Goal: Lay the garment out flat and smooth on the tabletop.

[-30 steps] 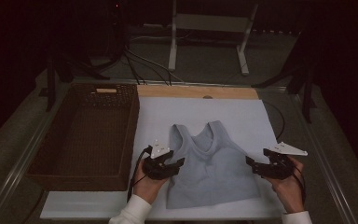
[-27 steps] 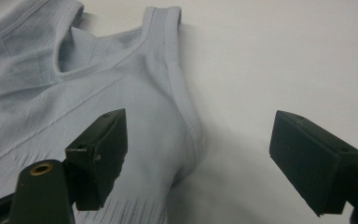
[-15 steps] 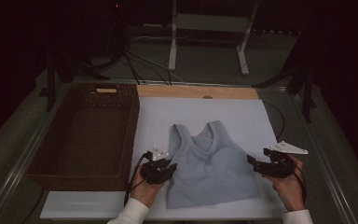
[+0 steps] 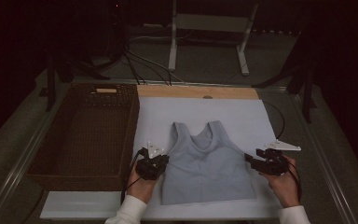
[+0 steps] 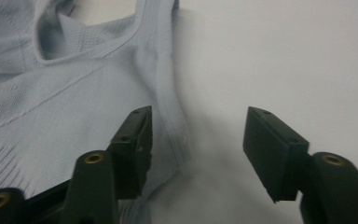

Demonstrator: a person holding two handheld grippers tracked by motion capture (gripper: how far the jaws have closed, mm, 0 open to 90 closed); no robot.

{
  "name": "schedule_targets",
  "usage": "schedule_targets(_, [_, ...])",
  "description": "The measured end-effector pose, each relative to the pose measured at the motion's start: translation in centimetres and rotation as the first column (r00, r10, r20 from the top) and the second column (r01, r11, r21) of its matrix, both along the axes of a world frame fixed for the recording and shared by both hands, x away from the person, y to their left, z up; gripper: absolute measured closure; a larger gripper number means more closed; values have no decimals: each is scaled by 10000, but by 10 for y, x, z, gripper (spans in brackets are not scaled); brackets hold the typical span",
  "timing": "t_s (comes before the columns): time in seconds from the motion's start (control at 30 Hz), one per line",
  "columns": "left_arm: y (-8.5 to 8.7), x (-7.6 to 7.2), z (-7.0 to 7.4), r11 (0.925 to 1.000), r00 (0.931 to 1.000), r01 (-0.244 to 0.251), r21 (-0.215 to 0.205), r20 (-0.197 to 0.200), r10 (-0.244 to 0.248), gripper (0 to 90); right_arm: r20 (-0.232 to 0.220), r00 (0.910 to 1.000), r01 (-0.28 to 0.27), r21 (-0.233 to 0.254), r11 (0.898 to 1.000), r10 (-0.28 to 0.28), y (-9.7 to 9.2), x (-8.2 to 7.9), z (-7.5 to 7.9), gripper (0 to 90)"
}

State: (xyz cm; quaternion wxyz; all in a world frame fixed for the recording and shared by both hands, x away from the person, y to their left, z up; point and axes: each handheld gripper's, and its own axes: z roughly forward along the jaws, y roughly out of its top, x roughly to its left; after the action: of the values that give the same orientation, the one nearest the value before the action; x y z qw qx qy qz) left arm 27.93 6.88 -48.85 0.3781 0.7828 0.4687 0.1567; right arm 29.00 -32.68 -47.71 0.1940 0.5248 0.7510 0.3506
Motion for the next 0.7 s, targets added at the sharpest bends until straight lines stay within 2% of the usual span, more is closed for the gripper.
schedule_targets(0.07, [0, 1, 1, 9998, 9998, -115, 156, 163, 113, 860, -240, 9995, -189, 46, 9998, 190, 6, 4, -3, 484])
schedule_targets(0.2, [1, 1, 1, 9998, 9997, -169, 123, 204, 166, 860, -519, 9979, -389, 125, 9992, 395, 11, 8, -6, 543])
schedule_targets(0.3, [0, 2, 2, 9994, 9993, -225, 249, 294, 217, 860, -917, 9930, -723, 287, 9970, 746, 17, 13, -11, 740])
schedule_targets(0.33, [0, 2, 2, 9994, 9993, -225, 249, 294, 217, 860, -917, 9930, -723, 287, 9970, 746, 17, 13, -11, 740])
schedule_targets(0.37, [0, 3, 3, 9993, 9990, -290, 222, 334, 282, 860, -970, 9910, -898, 255, 9956, 919, 20, 12, -11, 805])
schedule_targets(0.53, [-2, 5, 5, 9995, 9988, -240, 193, 435, 231, 860, -622, 9939, -907, 85, 9958, 910, 22, 10, -4, 829])
schedule_targets(0.57, [-3, 5, 5, 9996, 9988, -198, 207, 452, 188, 860, -218, 9981, -577, -172, 9982, 574, 21, 10, 1, 834])
schedule_targets(0.6, [-4, 5, 5, 9996, 9988, -175, 210, 467, 165, 860, -77, 9992, -401, -279, 9988, 399, 21, 10, 3, 835])
schedule_targets(0.67, [-4, 4, 6, 9997, 9988, -152, 204, 476, 142, 860, 45, 9999, -90, -695, 9975, 93, 21, 10, 3, 836])
schedule_targets(0.7, [-4, 4, 5, 9996, 9987, -133, 251, 494, 121, 859, -32, 10000, -82, -850, 9963, 80, 21, 11, 2, 836])
